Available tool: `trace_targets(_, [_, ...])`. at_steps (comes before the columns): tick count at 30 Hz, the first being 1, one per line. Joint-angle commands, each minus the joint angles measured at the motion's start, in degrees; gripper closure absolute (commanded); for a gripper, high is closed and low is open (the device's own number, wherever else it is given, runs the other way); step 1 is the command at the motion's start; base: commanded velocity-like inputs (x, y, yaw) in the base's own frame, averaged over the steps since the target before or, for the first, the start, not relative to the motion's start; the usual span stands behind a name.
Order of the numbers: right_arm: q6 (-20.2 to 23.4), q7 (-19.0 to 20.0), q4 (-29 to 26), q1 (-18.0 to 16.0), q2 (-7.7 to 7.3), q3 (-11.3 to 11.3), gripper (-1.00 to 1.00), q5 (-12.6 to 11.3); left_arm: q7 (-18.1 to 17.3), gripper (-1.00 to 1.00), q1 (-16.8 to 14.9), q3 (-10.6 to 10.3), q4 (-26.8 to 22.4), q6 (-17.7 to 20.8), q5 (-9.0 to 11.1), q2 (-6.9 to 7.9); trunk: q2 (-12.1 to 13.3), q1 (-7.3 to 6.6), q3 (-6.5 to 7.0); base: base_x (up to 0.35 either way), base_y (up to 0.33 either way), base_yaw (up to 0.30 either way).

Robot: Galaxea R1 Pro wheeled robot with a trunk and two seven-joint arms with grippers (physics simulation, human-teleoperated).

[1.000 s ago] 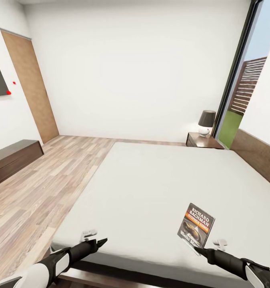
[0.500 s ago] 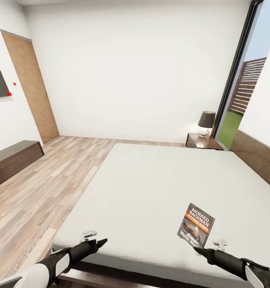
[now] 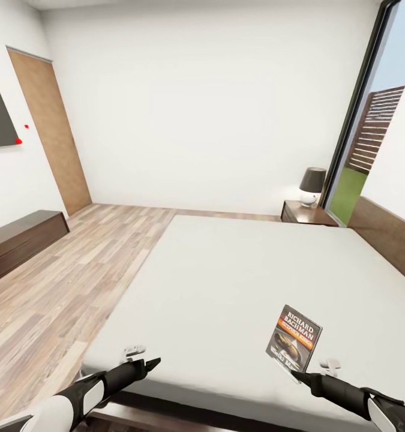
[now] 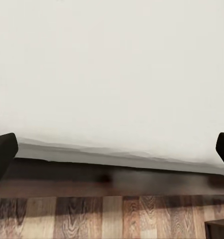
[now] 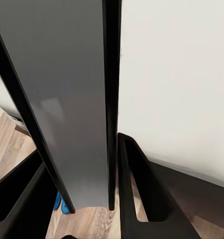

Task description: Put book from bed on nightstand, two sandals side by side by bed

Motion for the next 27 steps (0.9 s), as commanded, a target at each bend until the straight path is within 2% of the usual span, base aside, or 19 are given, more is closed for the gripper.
trace_targets(1, [0.55,0.08,-0.06,-0.03,-0.06,0.31,1.00,-0.62,-0.16,-1.00,-0.05,0.15,0.05,-0.06,-0.08,0.02,-0.05,0.00,-0.07,0.000,0.000,0.145])
trace_targets(18, [0.55,0.08,-0.10,-0.04,-0.06,0.30,1.00,-0.66,-0.16,-1.00,-0.04,0.12,0.05,-0.06,-0.08,-0.03,-0.05,0.00,-0.07,-0.001,0.000,0.135])
trace_targets(27, [0.55,0.08,-0.09,-0.06,-0.06,0.30,1.00,-0.66,-0.29,-1.00,-0.05,0.20,0.08,-0.05,0.00,0.03,-0.05,0.00,-0.07,-0.114,0.000,0.128])
